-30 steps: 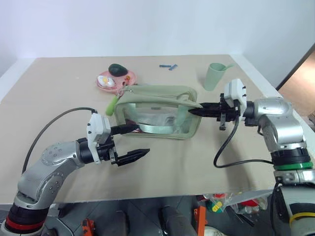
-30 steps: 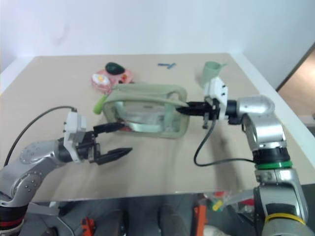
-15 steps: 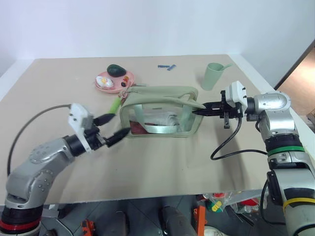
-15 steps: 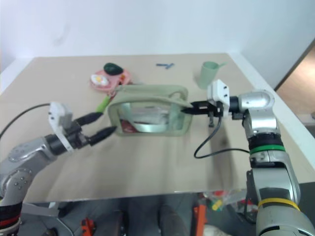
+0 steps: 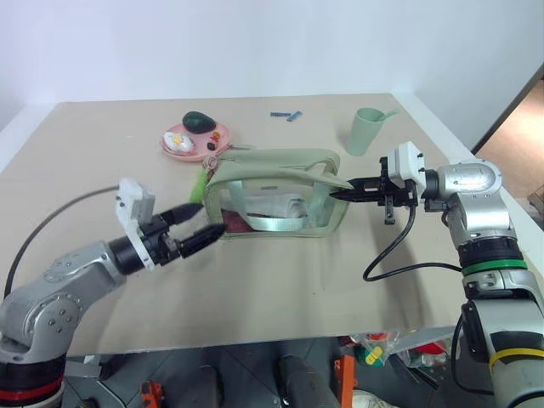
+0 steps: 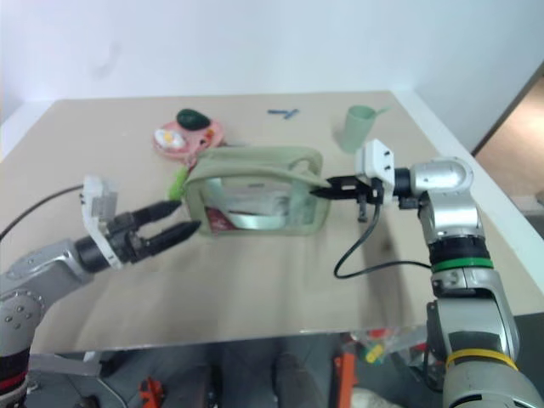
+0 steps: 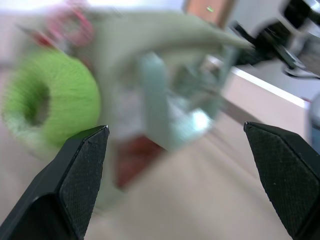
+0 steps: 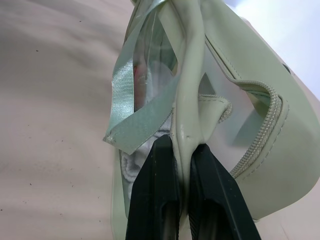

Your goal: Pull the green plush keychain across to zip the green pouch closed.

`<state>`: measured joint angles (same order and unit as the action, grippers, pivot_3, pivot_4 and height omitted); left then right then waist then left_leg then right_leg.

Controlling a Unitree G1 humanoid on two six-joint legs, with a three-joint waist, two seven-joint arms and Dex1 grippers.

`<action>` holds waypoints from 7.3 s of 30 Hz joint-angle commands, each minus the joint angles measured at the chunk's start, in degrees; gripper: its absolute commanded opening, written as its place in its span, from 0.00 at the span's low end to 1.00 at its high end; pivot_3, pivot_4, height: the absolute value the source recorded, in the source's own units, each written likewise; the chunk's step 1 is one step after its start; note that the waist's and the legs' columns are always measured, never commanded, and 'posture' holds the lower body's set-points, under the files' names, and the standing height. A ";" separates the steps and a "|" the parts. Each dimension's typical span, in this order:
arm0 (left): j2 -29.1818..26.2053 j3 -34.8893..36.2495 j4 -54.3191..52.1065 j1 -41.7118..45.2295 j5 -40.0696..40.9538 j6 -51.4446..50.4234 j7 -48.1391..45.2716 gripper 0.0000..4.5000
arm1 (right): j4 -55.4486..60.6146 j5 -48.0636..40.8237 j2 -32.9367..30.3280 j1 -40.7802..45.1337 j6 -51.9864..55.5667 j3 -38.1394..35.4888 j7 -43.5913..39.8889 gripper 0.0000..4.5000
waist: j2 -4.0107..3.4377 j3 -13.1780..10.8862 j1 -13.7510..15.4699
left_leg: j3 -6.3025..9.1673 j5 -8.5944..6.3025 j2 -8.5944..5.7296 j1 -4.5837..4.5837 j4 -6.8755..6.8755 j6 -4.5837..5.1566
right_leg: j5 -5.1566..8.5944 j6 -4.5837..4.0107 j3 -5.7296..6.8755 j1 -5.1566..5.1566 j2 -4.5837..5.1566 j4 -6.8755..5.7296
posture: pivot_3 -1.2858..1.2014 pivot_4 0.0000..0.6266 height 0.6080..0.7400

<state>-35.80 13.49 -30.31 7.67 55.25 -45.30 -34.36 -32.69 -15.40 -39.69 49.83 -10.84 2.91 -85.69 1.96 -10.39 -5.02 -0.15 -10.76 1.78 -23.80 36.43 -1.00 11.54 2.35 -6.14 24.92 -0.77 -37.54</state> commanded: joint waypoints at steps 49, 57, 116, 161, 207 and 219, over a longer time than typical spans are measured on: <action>5.23 0.34 12.20 7.86 -13.60 14.26 0.42 0.45 | -3.06 3.30 -0.04 1.27 -6.75 -0.09 1.62 0.00 | 0.00 0.00 0.05 | 0.00 0.04 -0.07 0.07 0.04 -0.02 | -0.04 0.04 -0.04 -0.12 0.03 0.02 | 0.52 0.24 1.00; 6.02 -0.64 13.17 8.86 -15.73 15.78 0.31 0.01 | -1.80 2.84 0.15 0.68 -6.78 -0.11 1.46 0.00 | 0.00 0.00 0.06 | 0.00 0.04 -0.08 0.07 0.04 -0.02 | -0.04 0.05 -0.04 -0.13 0.03 0.02 | 0.52 0.24 1.00; -1.33 -3.24 16.63 19.12 -22.18 11.36 -6.95 0.99 | 2.33 3.48 1.73 0.83 -7.67 1.65 2.15 0.00 | -0.04 -0.04 0.16 | 0.03 0.04 -0.08 0.00 0.02 -0.02 | -0.03 0.07 0.00 -0.06 0.06 0.04 | 0.52 0.24 1.00; 8.17 -8.07 13.11 17.58 -21.36 10.25 -4.45 0.00 | 11.20 1.66 17.58 18.68 17.47 5.36 19.11 0.99 | -0.06 -0.05 0.63 | 0.12 0.04 -0.09 -0.43 0.07 -0.02 | -0.18 0.29 0.10 0.23 0.07 0.02 | 0.52 0.24 1.00; 10.44 -9.62 12.88 19.16 -23.89 11.03 0.14 0.00 | 15.17 -3.07 17.41 11.73 22.62 1.70 15.72 0.01 | -0.05 -0.05 0.82 | 0.28 0.04 -0.11 -0.49 0.06 -0.03 | -0.16 0.28 0.24 0.19 0.08 0.03 | 0.52 0.24 1.00; 10.47 -9.13 12.29 19.17 -23.40 10.52 1.12 0.00 | 20.56 -2.92 8.27 6.57 19.61 -4.95 19.76 0.01 | -0.05 -0.05 1.01 | 0.30 0.04 -0.14 -0.51 0.07 -0.03 | -0.15 0.29 0.26 0.18 0.10 0.10 | 0.52 0.24 1.00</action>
<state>-25.15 3.44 -16.17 25.96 31.58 -34.93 -33.98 -14.56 -17.58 -29.83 56.23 10.15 1.03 -66.86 1.91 -10.43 -4.01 0.12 -10.72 1.63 -24.32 36.49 -1.03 11.38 2.64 -5.91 25.09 -0.66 -37.41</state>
